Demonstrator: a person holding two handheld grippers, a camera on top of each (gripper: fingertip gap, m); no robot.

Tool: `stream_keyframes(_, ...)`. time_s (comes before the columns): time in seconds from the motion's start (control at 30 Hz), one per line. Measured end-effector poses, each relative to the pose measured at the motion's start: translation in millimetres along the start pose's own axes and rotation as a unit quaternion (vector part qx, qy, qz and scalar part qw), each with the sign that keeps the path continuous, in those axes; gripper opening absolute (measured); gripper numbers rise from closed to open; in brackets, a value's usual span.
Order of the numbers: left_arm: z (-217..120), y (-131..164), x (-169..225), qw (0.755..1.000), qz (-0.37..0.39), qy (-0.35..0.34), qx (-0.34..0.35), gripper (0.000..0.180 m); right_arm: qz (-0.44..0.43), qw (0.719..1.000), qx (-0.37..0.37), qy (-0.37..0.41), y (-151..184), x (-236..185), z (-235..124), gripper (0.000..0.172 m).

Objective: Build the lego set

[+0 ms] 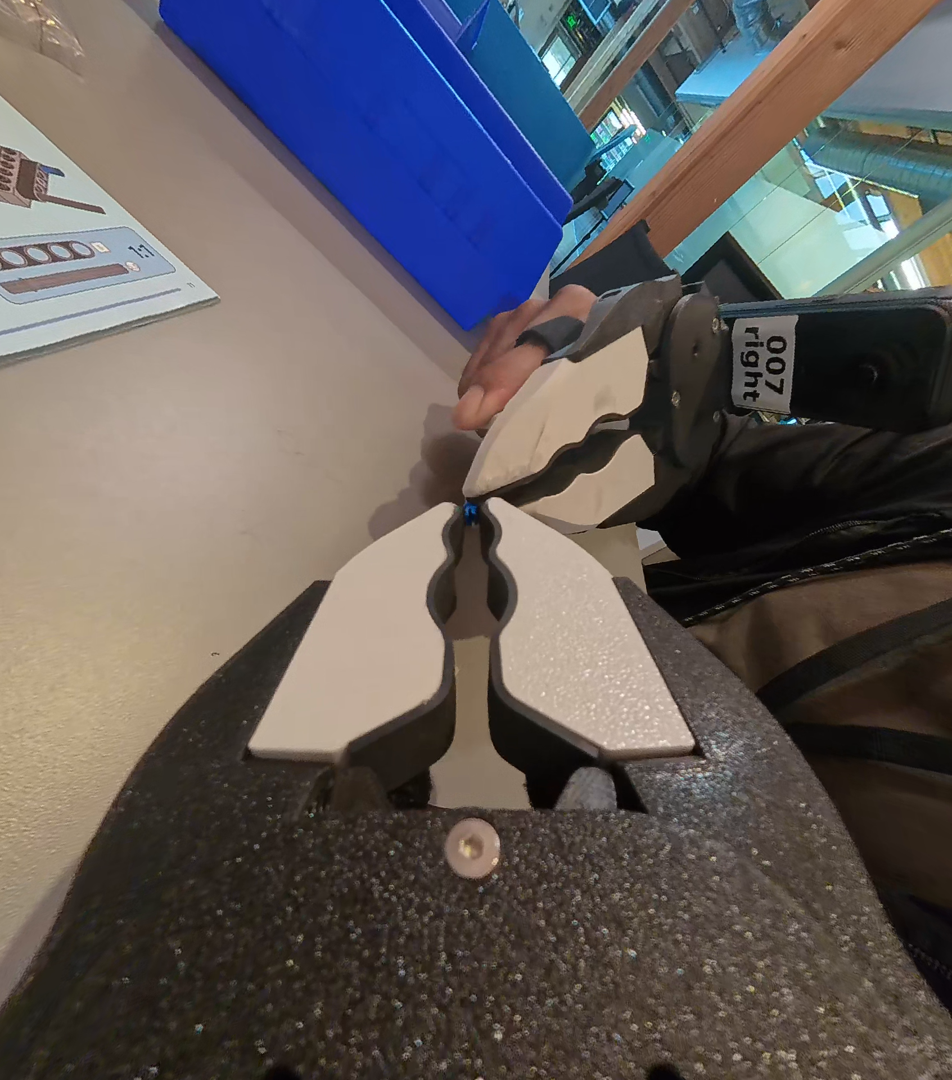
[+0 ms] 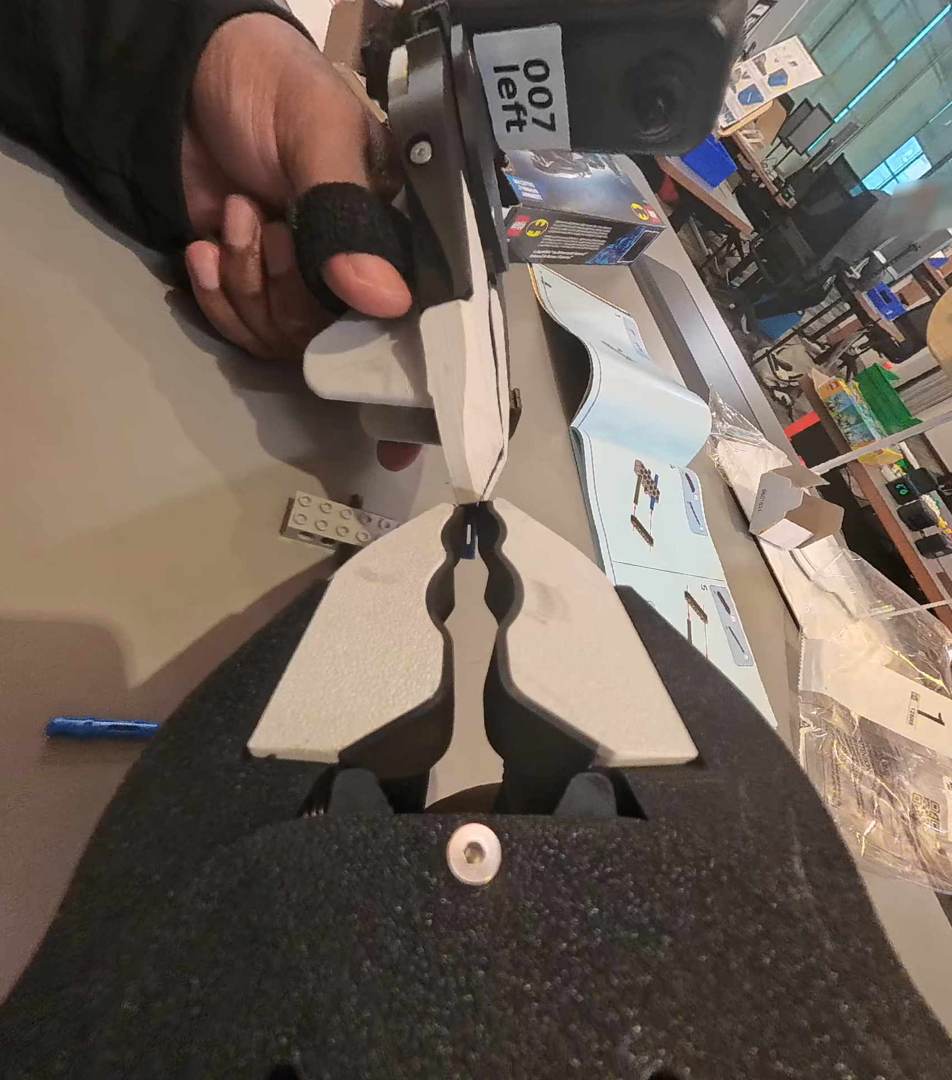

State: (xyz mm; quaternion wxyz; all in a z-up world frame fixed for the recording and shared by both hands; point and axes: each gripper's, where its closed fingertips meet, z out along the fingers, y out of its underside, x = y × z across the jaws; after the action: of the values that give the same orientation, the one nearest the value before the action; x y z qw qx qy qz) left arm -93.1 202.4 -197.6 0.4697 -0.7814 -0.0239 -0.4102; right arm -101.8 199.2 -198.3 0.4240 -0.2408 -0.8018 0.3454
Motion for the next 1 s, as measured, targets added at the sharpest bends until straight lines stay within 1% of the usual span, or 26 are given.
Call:
stream_keyframes(0.13, -2.1, -2.8, 6.2, 1.0, -0.008, 0.024, 0.014, 0.004, 0.01, 1.0, 0.022, 0.007, -5.5, 1.3, -2.9, 0.006)
stream_keyframes(0.23, -5.1, -7.8, 15.2, 0.997, -0.022, 0.062, 0.035, 0.004, 0.014, 0.999, 0.032, 0.024, -6.1, 4.2, -4.6, 0.017)
stream_keyframes(0.27, -6.1, -9.3, 16.5, 0.996, -0.027, 0.069, 0.041, 0.004, 0.016, 0.999, 0.04, 0.026, -7.5, 4.0, -5.7, 0.018)
stream_keyframes(0.43, -11.1, -14.5, 25.9, 0.991, -0.041, 0.112, 0.062, 0.004, 0.039, 0.995, 0.089, 0.038, -18.9, 8.2, -12.0, 0.016)
stream_keyframes(0.53, -12.0, -14.5, 32.6, 0.987, -0.048, 0.139, 0.064, 0.004, 0.054, 0.992, 0.112, 0.025, -23.2, 6.4, -15.1, 0.013)
stream_keyframes(0.67, -10.6, -14.1, 34.9, 0.985, -0.056, 0.15, 0.062, 0.004, 0.048, 0.99, 0.132, 0.019, -28.1, 3.7, -18.7, 0.011)
stream_keyframes(1.0, -8.9, -11.8, 36.5, 0.985, -0.056, 0.155, 0.053, 0.004, 0.046, 0.988, 0.148, 0.015, -34.1, 0.4, -21.3, 0.009)
